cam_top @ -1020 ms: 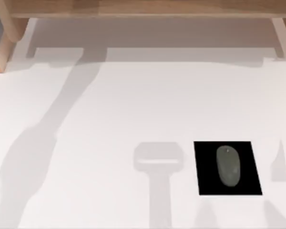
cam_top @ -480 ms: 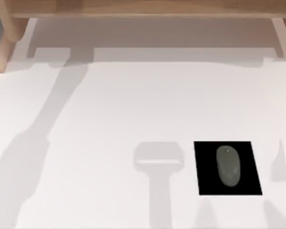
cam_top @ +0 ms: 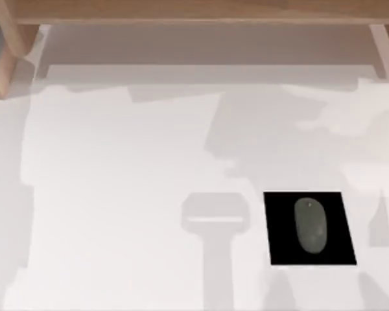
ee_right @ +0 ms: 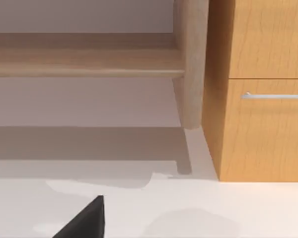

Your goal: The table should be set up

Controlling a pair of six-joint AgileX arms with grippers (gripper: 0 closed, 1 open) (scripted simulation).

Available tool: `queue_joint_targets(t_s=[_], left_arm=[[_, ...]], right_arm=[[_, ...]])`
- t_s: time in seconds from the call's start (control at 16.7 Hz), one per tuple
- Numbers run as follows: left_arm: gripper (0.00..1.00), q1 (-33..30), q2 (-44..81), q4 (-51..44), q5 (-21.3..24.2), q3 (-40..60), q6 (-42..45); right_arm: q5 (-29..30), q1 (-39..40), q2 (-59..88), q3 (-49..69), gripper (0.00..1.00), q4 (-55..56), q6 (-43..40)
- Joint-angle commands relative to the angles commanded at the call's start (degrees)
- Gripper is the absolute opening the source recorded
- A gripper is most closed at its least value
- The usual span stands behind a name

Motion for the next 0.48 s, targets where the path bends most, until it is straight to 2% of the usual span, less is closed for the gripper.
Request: queue_joint_targets(t_s=[0.24, 0.48], left_arm=[[0.0, 15.0, 4.33, 5.39, 5.67, -12.88, 17.7], [0.0, 25.9, 8.94, 10.79, 13.97, -26.18, 35.6]], right_arm=[[0.0, 0.0, 0.0, 0.0, 1.0, 0.0, 0.0], [0.0, 0.0, 0.0, 0.0, 1.0, 0.0, 0.0]])
